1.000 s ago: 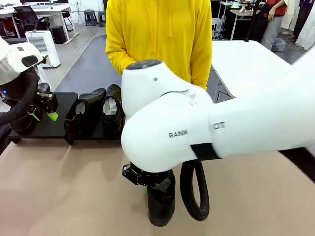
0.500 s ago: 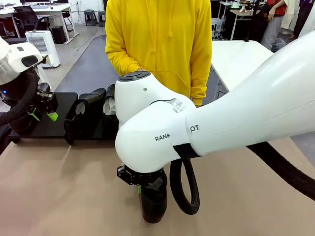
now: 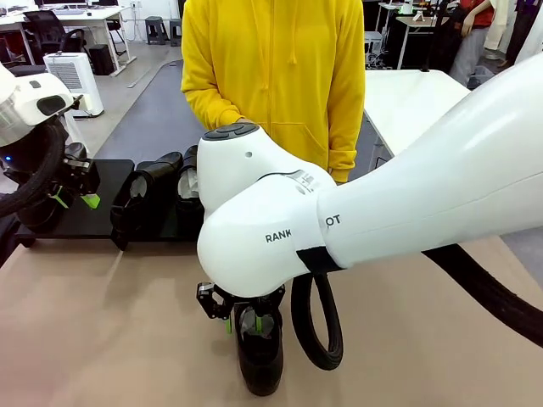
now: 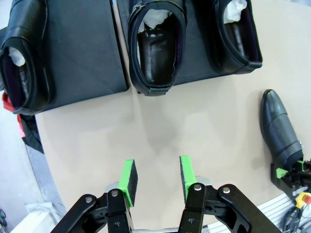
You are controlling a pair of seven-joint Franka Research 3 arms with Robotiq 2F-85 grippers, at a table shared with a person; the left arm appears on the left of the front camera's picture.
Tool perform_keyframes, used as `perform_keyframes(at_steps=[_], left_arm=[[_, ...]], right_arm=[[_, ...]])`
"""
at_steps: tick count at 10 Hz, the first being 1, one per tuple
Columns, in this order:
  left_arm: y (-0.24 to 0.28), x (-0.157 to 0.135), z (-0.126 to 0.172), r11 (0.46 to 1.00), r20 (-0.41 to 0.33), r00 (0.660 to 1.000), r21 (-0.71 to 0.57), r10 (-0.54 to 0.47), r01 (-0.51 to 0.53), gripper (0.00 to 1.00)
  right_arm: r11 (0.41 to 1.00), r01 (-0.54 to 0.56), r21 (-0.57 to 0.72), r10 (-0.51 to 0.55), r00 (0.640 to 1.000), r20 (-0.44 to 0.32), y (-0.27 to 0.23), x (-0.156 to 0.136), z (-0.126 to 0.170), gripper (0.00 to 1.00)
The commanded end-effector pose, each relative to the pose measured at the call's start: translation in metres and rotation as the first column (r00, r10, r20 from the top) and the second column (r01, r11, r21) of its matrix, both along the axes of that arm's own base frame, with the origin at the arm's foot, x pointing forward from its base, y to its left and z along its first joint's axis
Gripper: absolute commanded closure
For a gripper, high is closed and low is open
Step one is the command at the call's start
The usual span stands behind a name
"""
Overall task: Organize the shoes by placing them on the stand.
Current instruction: Pick up one Shoe and place it in the middle of the table.
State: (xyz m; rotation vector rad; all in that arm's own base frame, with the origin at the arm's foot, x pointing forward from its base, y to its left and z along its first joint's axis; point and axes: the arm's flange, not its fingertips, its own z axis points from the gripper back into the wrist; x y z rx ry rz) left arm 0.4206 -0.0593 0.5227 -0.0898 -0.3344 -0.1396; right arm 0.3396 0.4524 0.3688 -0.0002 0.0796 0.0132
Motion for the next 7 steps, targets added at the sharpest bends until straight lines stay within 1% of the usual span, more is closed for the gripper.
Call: perform_keyframes(at_steps=[1,2,3,4,5,7], left_arm=[[0.002,-0.002,-0.002,1.000,0.014,1.000,0.002,-0.004,0.004,0.51],[0.002,-0.002,-0.002,1.000,0.014,1.000,0.002,-0.004,0.004,0.51],[0.002,-0.002,-0.002,1.000,0.014,1.000,0.002,-0.004,0.004,0.51],[0.002,-0.002,-0.002,1.000,0.014,1.000,0.002,-0.004,0.004,0.51],[0.002,-0.002,-0.002,1.000,0.014,1.000,0.002,-0.004,0.004,0.51],[0.002,-0.002,-0.002,1.000,0.014,1.000,0.002,-0.004,0.004,0.51]], right_arm=[[1.000,0.009,0.024,-0.009,1.000,-0.006,-0.014,-0.012,0.022,0.00],[1.000,-0.005,0.030,0.004,1.000,0.007,-0.020,-0.021,0.032,0.00],[0.999,-0.032,0.037,0.032,1.000,0.002,-0.024,-0.029,0.041,0.00],[0.992,-0.087,-0.096,0.085,0.996,-0.025,-0.027,-0.032,0.043,0.00],[1.000,0.003,0.021,-0.003,1.000,0.016,-0.009,-0.014,0.034,0.00],[1.000,0.003,0.021,-0.003,1.000,0.016,-0.009,-0.014,0.034,0.00]])
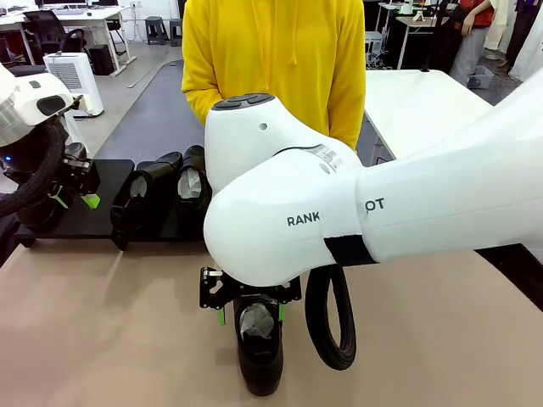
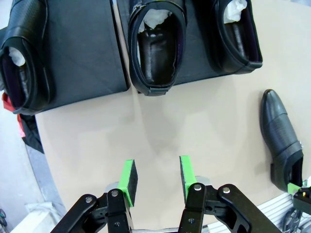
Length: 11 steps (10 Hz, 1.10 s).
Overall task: Organize the shoes by placing them on the stand.
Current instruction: Pick up one Shoe and place it in the middle of the table, then place the Shoe from the middle of the table onto the Shoes Stand.
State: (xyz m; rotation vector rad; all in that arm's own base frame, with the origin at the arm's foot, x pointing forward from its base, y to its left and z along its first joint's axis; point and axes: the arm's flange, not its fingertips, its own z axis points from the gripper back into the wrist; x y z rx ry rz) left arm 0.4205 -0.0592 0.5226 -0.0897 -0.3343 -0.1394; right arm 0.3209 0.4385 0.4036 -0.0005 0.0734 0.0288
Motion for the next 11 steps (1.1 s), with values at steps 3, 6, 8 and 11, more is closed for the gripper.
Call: perform_keyframes(at_steps=[3,6,8,11], left_arm=[[0.002,-0.002,-0.002,1.000,0.014,1.000,0.002,-0.005,0.005,0.51],[0.002,-0.002,-0.002,1.000,0.014,1.000,0.002,-0.005,0.005,0.51],[0.002,-0.002,-0.002,1.000,0.014,1.000,0.002,-0.005,0.005,0.51],[-0.016,-0.024,-0.008,0.999,0.024,0.999,0.006,-0.039,0.039,0.51]], right_arm=[[1.000,0.018,0.021,-0.019,1.000,0.009,0.005,0.004,-0.001,0.00],[1.000,0.018,0.021,-0.019,1.000,0.009,0.005,0.004,-0.001,0.00],[1.000,0.003,0.012,-0.003,1.000,0.002,0.002,0.003,-0.005,0.00],[0.965,0.255,-0.058,-0.246,0.960,0.135,-0.111,0.013,0.044,0.00]])
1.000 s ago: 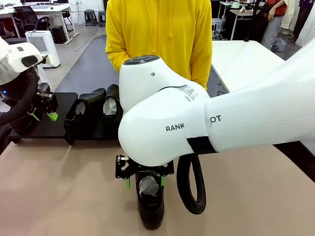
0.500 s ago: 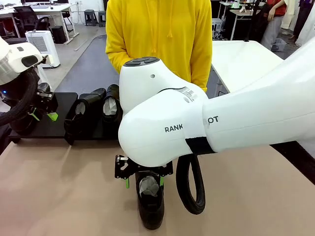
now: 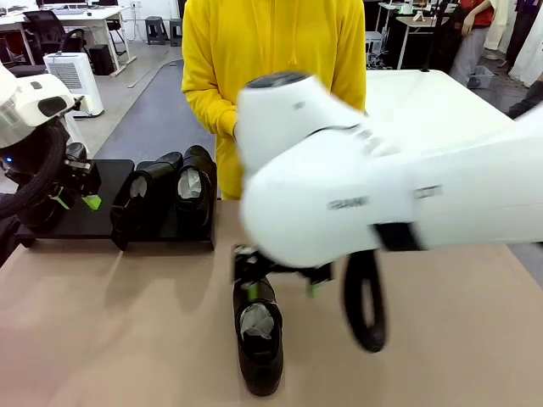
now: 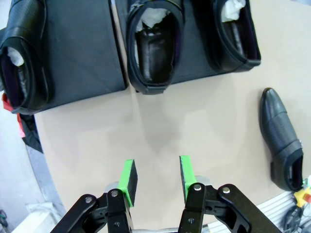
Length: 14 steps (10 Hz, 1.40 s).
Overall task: Organize the shoes by placing them on the stand.
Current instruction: Place the Shoe from the middle of the table onto the Shoes Stand.
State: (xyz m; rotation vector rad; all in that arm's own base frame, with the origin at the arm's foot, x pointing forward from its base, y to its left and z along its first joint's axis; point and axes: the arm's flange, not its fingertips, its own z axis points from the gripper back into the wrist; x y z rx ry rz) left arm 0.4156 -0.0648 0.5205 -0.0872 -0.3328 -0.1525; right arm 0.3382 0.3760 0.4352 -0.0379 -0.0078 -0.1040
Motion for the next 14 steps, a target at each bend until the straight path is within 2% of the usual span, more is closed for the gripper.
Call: perform_keyframes(at_steps=[1,2,3,4,5,6,7,10,11,12,14], left_arm=[[-0.025,-0.044,-0.011,0.999,0.053,0.997,-0.002,-0.050,0.050,0.51],[-0.040,-0.067,-0.014,0.998,0.042,0.998,-0.028,-0.054,0.056,0.51],[-0.052,-0.086,-0.016,0.998,0.024,1.000,-0.058,0.000,0.002,0.51],[-0.062,-0.100,-0.017,0.990,-0.049,0.996,-0.120,0.073,-0.078,0.51],[-0.072,-0.110,-0.020,0.977,-0.112,0.984,-0.146,0.139,-0.154,0.51],[-0.084,-0.118,-0.028,0.968,-0.189,0.969,-0.163,0.159,-0.191,0.51],[-0.098,-0.130,-0.041,0.972,-0.195,0.965,-0.123,0.173,-0.199,0.51],[-0.145,-0.150,-0.069,0.972,-0.229,0.962,-0.146,0.150,-0.186,0.51],[-0.159,-0.148,-0.076,0.965,-0.227,0.960,-0.166,0.164,-0.204,0.51],[-0.178,-0.148,-0.083,0.965,-0.221,0.956,-0.133,0.192,-0.225,0.51],[-0.211,-0.151,-0.103,0.979,-0.251,0.952,-0.061,0.174,-0.195,0.51]], right_arm=[[0.970,0.240,-0.025,-0.239,0.970,0.044,-0.089,0.001,0.016,0.00],[0.923,0.383,-0.048,-0.383,0.924,0.012,-0.126,0.011,0.010,0.00],[0.874,0.485,-0.023,-0.485,0.872,-0.063,-0.160,0.020,-0.003,0.00],[0.822,0.570,-0.001,-0.566,0.817,-0.105,-0.183,0.022,-0.011,0.00],[0.730,0.683,0.015,-0.674,0.724,-0.145,-0.200,0.022,-0.017,0.00],[0.882,0.470,-0.045,-0.472,0.881,-0.044,-0.183,0.024,-0.002,0.00],[0.882,0.470,-0.045,-0.472,0.881,-0.044,-0.183,0.024,-0.002,0.00],[0.882,0.470,-0.045,-0.472,0.881,-0.044,-0.183,0.024,-0.002,0.00],[0.882,0.470,-0.045,-0.472,0.881,-0.044,-0.183,0.024,-0.002,0.00],[0.882,0.470,-0.045,-0.472,0.881,-0.044,-0.183,0.024,-0.002,0.00],[0.882,0.470,-0.045,-0.472,0.881,-0.044,-0.183,0.024,-0.002,0.00]])
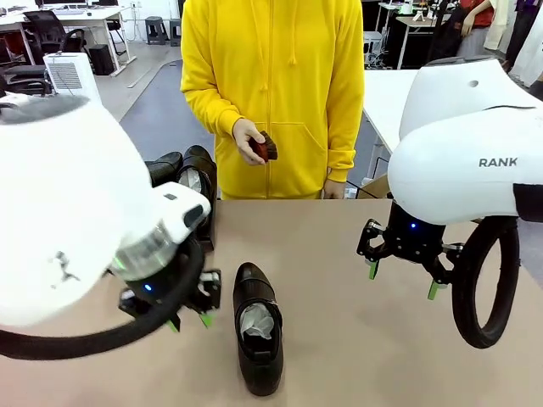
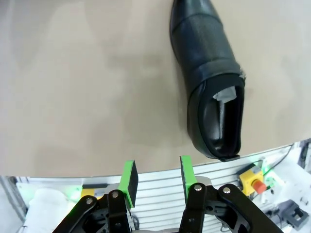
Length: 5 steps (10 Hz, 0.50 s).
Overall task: Organize the shoes by placing them on the stand.
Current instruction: Place the Shoe from the middle of the table onto the Shoes Stand.
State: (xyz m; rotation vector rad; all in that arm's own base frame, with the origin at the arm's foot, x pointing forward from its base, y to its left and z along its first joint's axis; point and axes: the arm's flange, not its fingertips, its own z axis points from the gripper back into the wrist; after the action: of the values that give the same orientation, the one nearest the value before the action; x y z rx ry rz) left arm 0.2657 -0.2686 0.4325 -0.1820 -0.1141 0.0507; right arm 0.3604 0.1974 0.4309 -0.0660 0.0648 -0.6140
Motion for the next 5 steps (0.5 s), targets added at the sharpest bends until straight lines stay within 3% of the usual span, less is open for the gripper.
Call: perform_keyframes(at_steps=[1,5], left_arm=[[-0.019,-0.004,-0.023,0.999,-0.018,1.000,0.044,-0.024,0.025,0.51],[-0.052,0.009,-0.028,1.000,-0.007,1.000,0.031,0.008,-0.008,0.51]], right_arm=[[1.000,-0.021,-0.012,0.021,1.000,0.007,-0.004,0.002,0.002,0.00],[1.000,-0.021,-0.012,0.021,1.000,0.007,-0.004,0.002,0.002,0.00]])
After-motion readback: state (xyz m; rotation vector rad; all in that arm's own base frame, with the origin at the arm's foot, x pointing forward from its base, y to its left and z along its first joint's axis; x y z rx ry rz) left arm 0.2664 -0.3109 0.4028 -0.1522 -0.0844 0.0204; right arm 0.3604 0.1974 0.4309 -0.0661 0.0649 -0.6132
